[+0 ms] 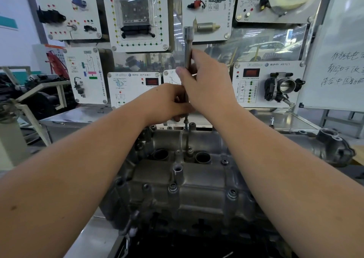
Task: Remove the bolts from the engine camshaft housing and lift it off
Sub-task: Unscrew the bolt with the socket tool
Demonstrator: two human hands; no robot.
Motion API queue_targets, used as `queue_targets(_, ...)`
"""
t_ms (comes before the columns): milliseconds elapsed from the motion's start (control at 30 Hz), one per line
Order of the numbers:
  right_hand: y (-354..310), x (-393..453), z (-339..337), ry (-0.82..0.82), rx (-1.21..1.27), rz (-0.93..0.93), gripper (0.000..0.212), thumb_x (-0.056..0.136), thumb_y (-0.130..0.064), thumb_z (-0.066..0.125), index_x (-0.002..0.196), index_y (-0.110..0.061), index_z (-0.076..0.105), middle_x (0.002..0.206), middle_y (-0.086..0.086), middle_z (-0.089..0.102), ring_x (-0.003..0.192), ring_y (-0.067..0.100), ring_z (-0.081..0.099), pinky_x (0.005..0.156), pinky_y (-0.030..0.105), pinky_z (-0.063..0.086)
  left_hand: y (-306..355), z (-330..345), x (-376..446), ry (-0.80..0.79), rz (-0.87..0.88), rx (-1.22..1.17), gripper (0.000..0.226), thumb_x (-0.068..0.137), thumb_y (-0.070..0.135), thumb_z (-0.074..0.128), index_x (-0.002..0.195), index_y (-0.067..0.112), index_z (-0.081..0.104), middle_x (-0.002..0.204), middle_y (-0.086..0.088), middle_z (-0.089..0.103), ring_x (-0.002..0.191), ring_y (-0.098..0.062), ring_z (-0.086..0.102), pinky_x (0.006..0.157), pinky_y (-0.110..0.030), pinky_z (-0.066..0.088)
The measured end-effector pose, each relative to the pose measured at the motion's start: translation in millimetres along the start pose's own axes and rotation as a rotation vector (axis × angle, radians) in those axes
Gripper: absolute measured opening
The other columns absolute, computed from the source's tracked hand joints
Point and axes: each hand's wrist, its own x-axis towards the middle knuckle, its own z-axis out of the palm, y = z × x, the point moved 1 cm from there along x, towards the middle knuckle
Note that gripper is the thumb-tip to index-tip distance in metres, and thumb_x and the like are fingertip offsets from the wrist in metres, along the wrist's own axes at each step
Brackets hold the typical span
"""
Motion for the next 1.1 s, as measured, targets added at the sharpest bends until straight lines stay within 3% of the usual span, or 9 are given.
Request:
queue_targets(133, -1.3, -0.6, 0.5, -0.001, 0.013, 0.041, 0.045, 0.104, -0.02, 0.047, 0.147, -0.014, 0.035, 0.092, 0.009, 0.068, 0.082, 0.026, 0.067, 0.07, 0.038, 0.055, 0.1, 0.7, -0.6, -0.015, -0.001, -0.049, 0.01, 0.097, 0.029, 0.059, 0.093, 0.036, 0.066, 0.085, 0.019, 0.073, 0.073, 0.004, 0.07, 0.057, -0.008, 0.046)
queue_targets(200, -1.7, -1.8, 0.5, -0.001, 0.018, 0.044, 0.052, 0.104, -0.018, 0.044, 0.152, -0.013, 0.025, 0.088, 0.01, 0.066, 0.077, 0.025, 0.066, 0.069, 0.041, 0.056, 0.8, 0.4, -1.5, -0.024, 0.004, -0.065, 0.016, 0.098, 0.024, 0.058, 0.093, 0.036, 0.065, 0.086, 0.025, 0.072, 0.074, 0.005, 0.07, 0.054, -0.004, 0.043)
queue_targets(400, -1.2, -2.5, -0.1, 0.013, 0.048, 0.017, 0.043, 0.102, -0.031, 0.054, 0.141, -0.019, 0.044, 0.097, 0.0, 0.069, 0.081, 0.02, 0.066, 0.074, 0.036, 0.053, 0.2, -0.9, -2.6, 0.016, 0.032, -0.016, 0.006, 0.091, 0.04, 0.066, 0.086, 0.038, 0.065, 0.084, 0.01, 0.074, 0.071, -0.005, 0.072, 0.061, -0.015, 0.052)
queue_targets(500, -0.7, -1.5, 0.5, 0.016, 0.047, 0.004, 0.031, 0.101, -0.029, 0.055, 0.129, -0.016, 0.052, 0.094, 0.001, 0.07, 0.084, 0.021, 0.068, 0.076, 0.04, 0.057, -0.4, -0.7, -1.7, 0.004, 0.023, -0.019, 0.01, 0.091, 0.042, 0.065, 0.094, 0.033, 0.068, 0.087, 0.004, 0.075, 0.075, -0.008, 0.072, 0.07, -0.023, 0.055)
queue_targets(700, 1.4, 1.8, 3.4, -0.048, 0.069, 0.059, 0.044, 0.106, -0.022, 0.043, 0.147, -0.009, 0.036, 0.099, 0.009, 0.069, 0.09, 0.024, 0.071, 0.08, 0.045, 0.058, -1.2, -0.1, -1.0, -0.031, 0.014, -0.025, 0.01, 0.098, 0.028, 0.059, 0.094, 0.033, 0.067, 0.08, 0.029, 0.071, 0.073, 0.01, 0.067, 0.055, -0.005, 0.045)
queue_targets(767, 0.9, 0.2, 3.5, -0.047, 0.051, 0.033, 0.048, 0.105, -0.025, 0.045, 0.151, -0.015, 0.034, 0.095, 0.006, 0.07, 0.085, 0.021, 0.069, 0.078, 0.04, 0.056, -0.9, -0.5, -0.8, -0.013, 0.011, 0.001, 0.007, 0.093, 0.039, 0.059, 0.091, 0.037, 0.065, 0.082, 0.023, 0.072, 0.073, 0.003, 0.069, 0.058, -0.012, 0.048)
queue_targets(900, 1.1, -1.5, 0.9, 0.019, 0.039, -0.01, 0.034, 0.1, -0.031, 0.057, 0.132, -0.019, 0.054, 0.091, -0.002, 0.07, 0.082, 0.018, 0.066, 0.074, 0.033, 0.053, -0.9, -0.5, 0.4, -0.003, 0.015, 0.033, 0.032, 0.081, 0.055, 0.06, 0.097, 0.028, 0.068, 0.084, 0.004, 0.076, 0.073, -0.011, 0.072, 0.074, -0.03, 0.056)
queue_targets(1000, 1.6, 1.1, 1.6, 0.005, 0.029, 0.014, 0.019, 0.102, -0.024, 0.051, 0.118, -0.014, 0.055, 0.089, 0.002, 0.068, 0.085, 0.022, 0.069, 0.075, 0.041, 0.056, -1.3, 0.5, 1.0, -0.011, 0.015, 0.039, 0.026, 0.087, 0.049, 0.059, 0.099, 0.027, 0.069, 0.085, 0.011, 0.075, 0.075, -0.004, 0.071, 0.068, -0.021, 0.053)
queue_targets(1100, 1.4, 3.2, 2.7, -0.021, 0.018, 0.036, 0.025, 0.105, -0.021, 0.045, 0.127, -0.01, 0.049, 0.092, 0.006, 0.068, 0.087, 0.023, 0.07, 0.076, 0.043, 0.058, -2.0, 1.1, 1.7, -0.015, 0.008, -0.021, 0.01, 0.098, 0.028, 0.058, 0.093, 0.031, 0.066, 0.08, 0.027, 0.071, 0.07, 0.009, 0.067, 0.054, -0.005, 0.044)
